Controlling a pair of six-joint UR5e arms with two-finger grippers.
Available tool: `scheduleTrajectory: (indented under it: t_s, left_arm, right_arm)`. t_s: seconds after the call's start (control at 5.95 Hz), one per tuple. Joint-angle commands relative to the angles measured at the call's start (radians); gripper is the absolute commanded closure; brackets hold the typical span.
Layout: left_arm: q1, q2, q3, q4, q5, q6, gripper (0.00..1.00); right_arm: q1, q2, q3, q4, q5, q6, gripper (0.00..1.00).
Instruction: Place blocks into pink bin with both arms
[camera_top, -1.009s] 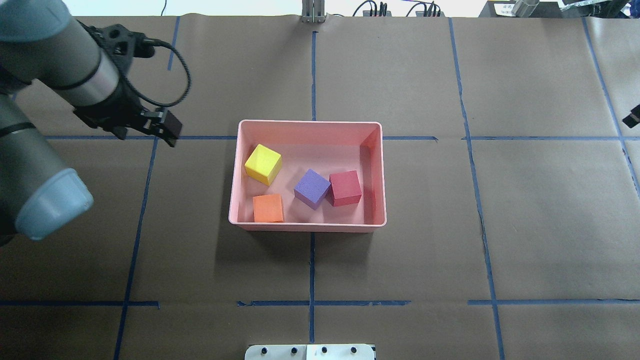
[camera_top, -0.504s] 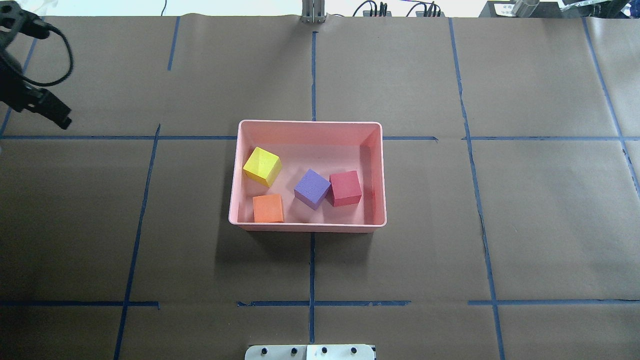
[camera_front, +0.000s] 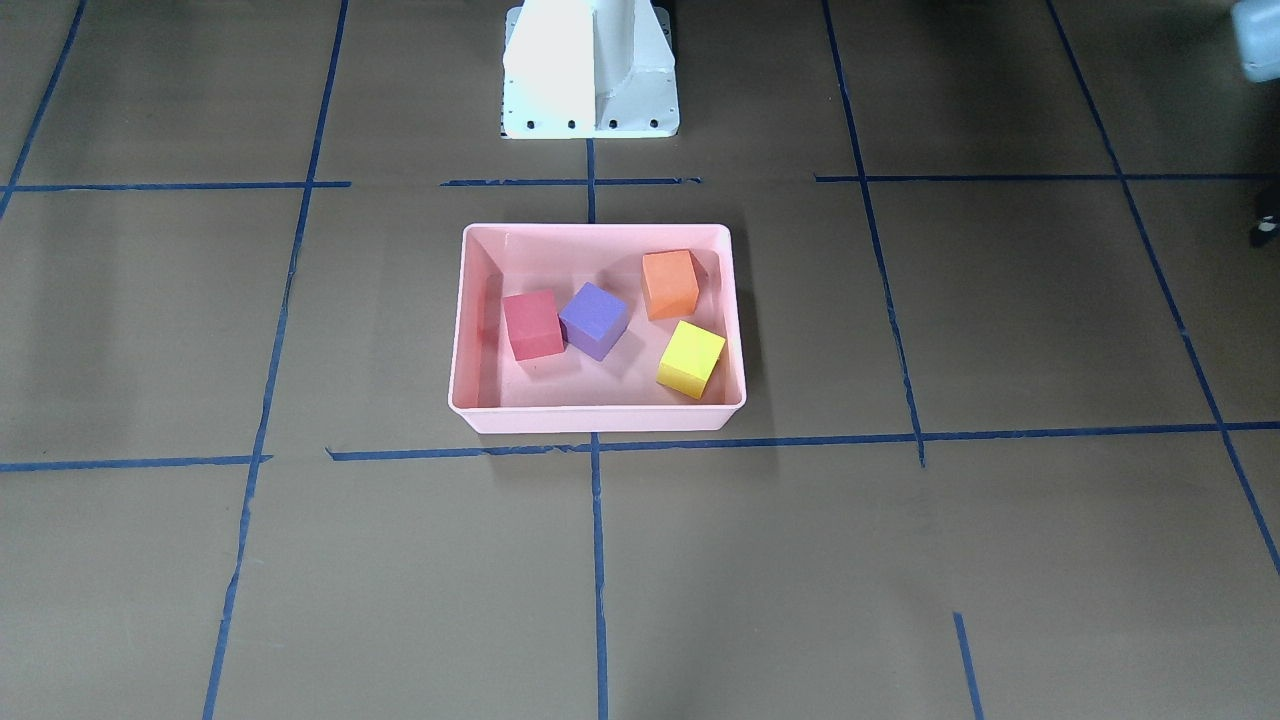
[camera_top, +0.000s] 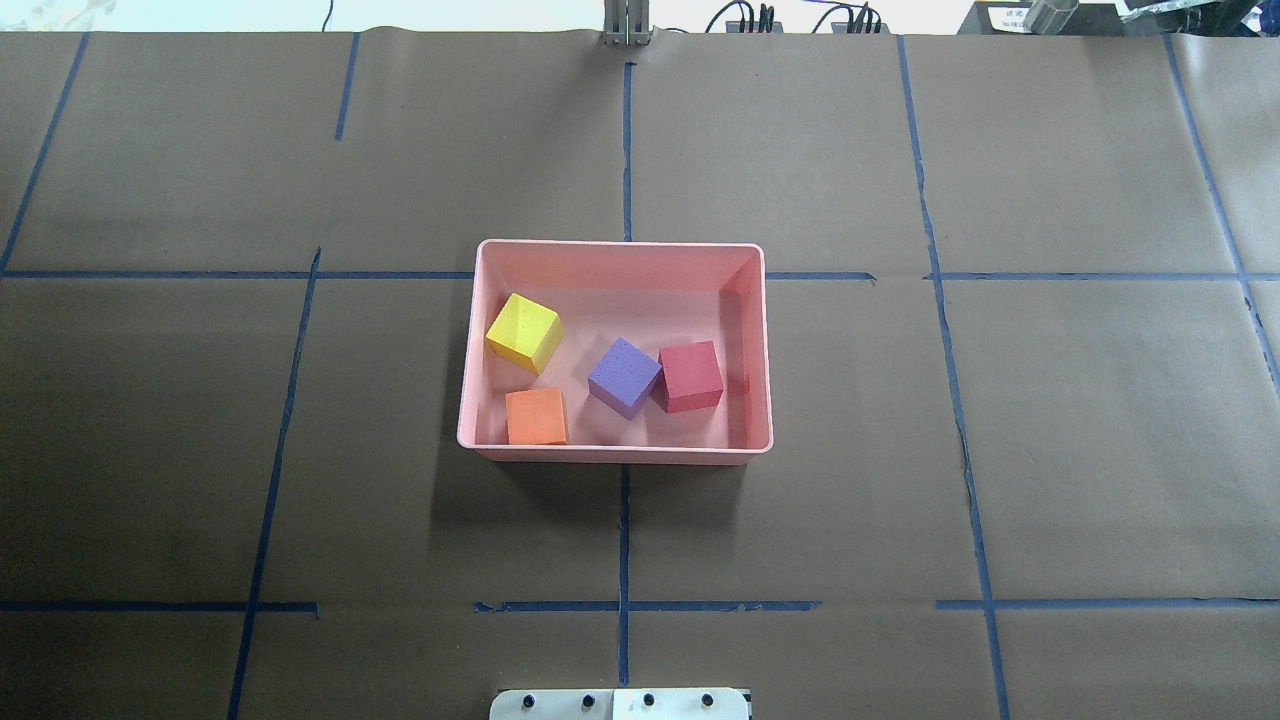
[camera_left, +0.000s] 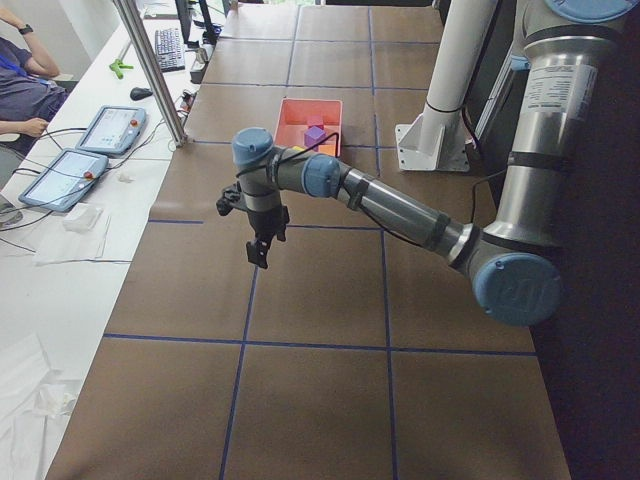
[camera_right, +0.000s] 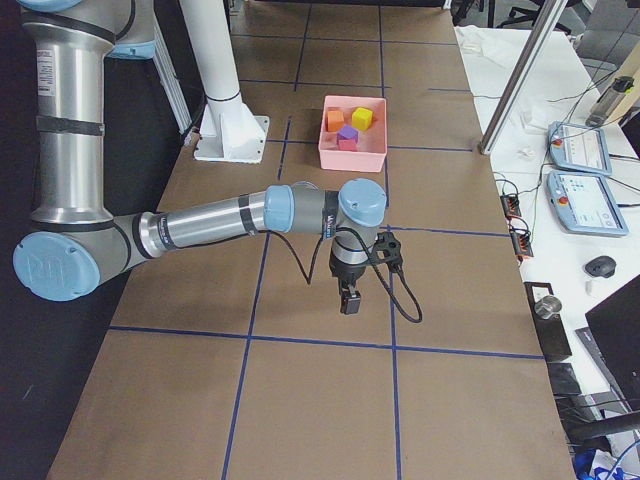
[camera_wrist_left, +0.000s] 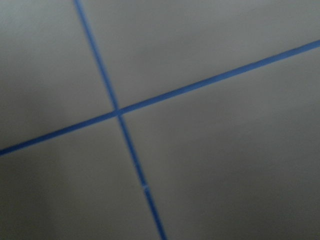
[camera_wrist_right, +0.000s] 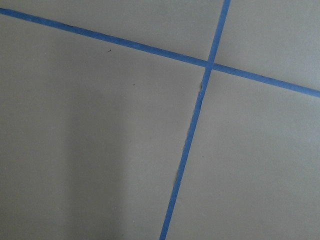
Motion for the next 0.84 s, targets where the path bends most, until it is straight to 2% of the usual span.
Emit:
scheduleTrajectory:
  t_s: [0.0, 0.34, 0.67]
  left_arm:
    - [-0.042, 0.104, 0.037, -0.075, -0.019, -0.005, 0.00]
    - [-0.045, 0.108, 0.088, -0.061, -0.017, -0.014, 0.00]
    - [-0.074, 0.141, 0.051, -0.060, -0.007, -0.011, 0.00]
  right_arm:
    - [0.001, 0.003, 0.001, 0.002, -0.001, 0.000, 0.00]
    - [-0.001, 0.006, -0.002, 0.002, 0.001, 0.000, 0.00]
    - [-0.001, 0.006, -0.003, 0.002, 0.001, 0.000, 0.00]
